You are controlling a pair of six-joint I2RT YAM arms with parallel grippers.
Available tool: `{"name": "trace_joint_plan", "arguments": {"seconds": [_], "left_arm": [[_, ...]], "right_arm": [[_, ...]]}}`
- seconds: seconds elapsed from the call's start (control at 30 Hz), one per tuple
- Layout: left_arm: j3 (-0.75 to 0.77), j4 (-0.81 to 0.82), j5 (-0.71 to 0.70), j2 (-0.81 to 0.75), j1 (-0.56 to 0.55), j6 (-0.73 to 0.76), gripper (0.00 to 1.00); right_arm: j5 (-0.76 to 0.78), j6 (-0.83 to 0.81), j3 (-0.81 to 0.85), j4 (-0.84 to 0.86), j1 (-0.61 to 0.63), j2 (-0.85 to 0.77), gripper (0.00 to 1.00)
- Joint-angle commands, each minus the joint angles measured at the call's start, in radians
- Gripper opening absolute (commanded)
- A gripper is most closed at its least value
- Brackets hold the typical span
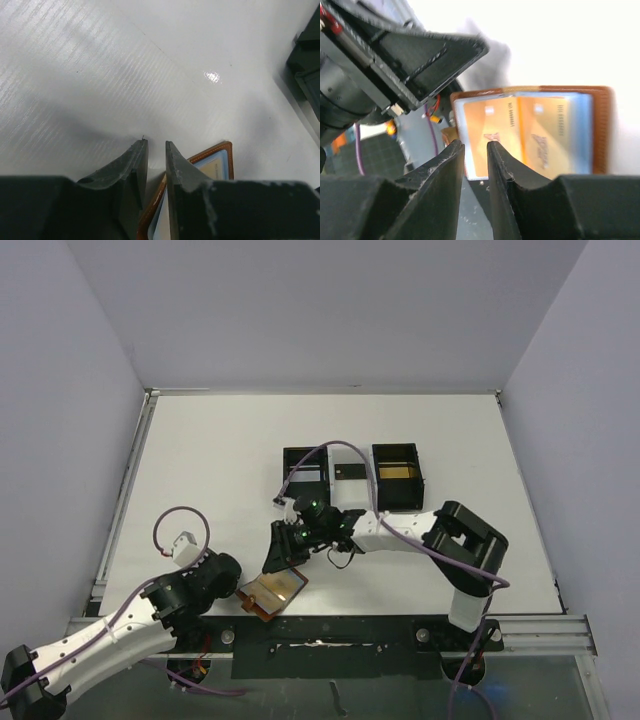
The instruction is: Take the credit cards out of the card holder
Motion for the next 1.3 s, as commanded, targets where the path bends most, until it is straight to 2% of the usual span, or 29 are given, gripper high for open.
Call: {"name": "trace_joint_plan", "arguments": {"seconds": [0.0, 0.2, 0.33, 0.57, 0.67, 0.77, 0.93, 1.07, 1.27], "left_arm": [[0.054, 0.014, -0.013, -0.015, 0.007, 0.045, 0.21], [0.085, 0.029, 0.004, -0.024, 0.008, 0.099, 0.28], [0.103, 0.005, 0.006, -0.027, 0.008, 0.104, 0.30], [0.138, -0.058, -0.039, -0.048, 0.009, 0.067, 0.31], [0.150, -0.082, -0.061, -0.060, 0.010, 0.053, 0.32], [0.153, -0.095, -0.068, -0.072, 0.010, 0.048, 0.32], [0.149, -0.109, -0.075, -0.099, 0.010, 0.028, 0.32], [0.150, -0.115, -0.082, -0.109, 0.010, 0.025, 0.33], [0.153, -0.095, -0.080, -0.107, 0.010, 0.044, 0.33]], "right_arm": [[0.269, -0.132, 0.057, -0.237, -0.017, -0.093, 0.27], [0.281, -0.222, 0.182, -0.350, 0.035, 0.012, 0.27], [0.365, -0.295, 0.277, -0.468, 0.082, 0.079, 0.29], [0.617, -0.392, 0.400, -0.649, 0.175, 0.126, 0.47], [0.751, -0.395, 0.428, -0.724, 0.207, 0.153, 0.52], [0.823, -0.379, 0.424, -0.767, 0.227, 0.163, 0.53], [0.808, -0.377, 0.351, -0.692, 0.238, 0.124, 0.65], [0.865, -0.361, 0.348, -0.723, 0.245, 0.131, 0.71], [0.988, -0.253, 0.297, -0.799, 0.233, 0.103, 0.67]]}}
